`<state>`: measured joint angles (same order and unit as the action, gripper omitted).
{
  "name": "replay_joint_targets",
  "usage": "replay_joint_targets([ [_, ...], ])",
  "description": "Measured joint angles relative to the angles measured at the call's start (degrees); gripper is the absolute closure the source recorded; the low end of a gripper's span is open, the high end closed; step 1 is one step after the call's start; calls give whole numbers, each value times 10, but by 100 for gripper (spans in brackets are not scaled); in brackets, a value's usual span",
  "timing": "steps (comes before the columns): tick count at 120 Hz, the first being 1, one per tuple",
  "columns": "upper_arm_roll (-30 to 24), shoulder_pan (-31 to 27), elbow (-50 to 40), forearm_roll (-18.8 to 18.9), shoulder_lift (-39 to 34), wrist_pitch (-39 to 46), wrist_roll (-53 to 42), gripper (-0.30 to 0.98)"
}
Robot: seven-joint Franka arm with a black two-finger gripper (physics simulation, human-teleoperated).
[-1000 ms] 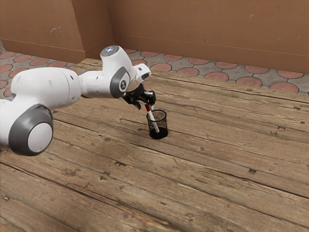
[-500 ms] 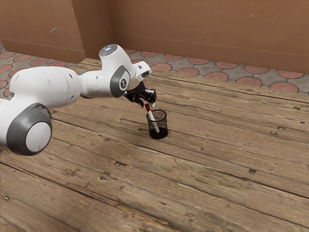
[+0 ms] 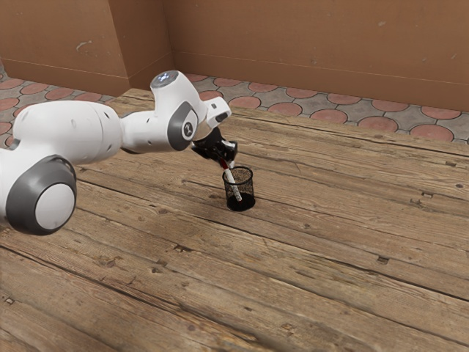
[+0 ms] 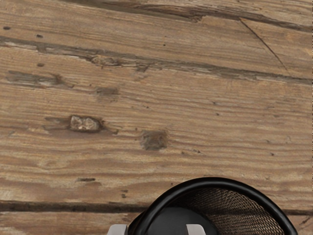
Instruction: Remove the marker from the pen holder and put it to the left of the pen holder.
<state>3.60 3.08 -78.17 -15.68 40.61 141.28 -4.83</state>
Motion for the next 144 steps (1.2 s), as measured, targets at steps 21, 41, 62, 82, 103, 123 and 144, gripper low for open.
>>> replay_joint_targets([
  [21, 0, 0, 0, -15, -4, 1, -8, 68],
  [41, -2, 1, 0, -15, -28, 1, -11, 70],
  [62, -3, -5, -31, -12, -93, -1, -16, 71],
  [82, -31, -97, -16, -47, -88, 4, -20, 71],
  [103, -74, -174, -1, -107, -48, 15, -23, 71],
  [123, -122, -237, -1, -131, -18, 25, -28, 70],
  [144, -153, -279, 6, -181, 19, 33, -33, 70],
])
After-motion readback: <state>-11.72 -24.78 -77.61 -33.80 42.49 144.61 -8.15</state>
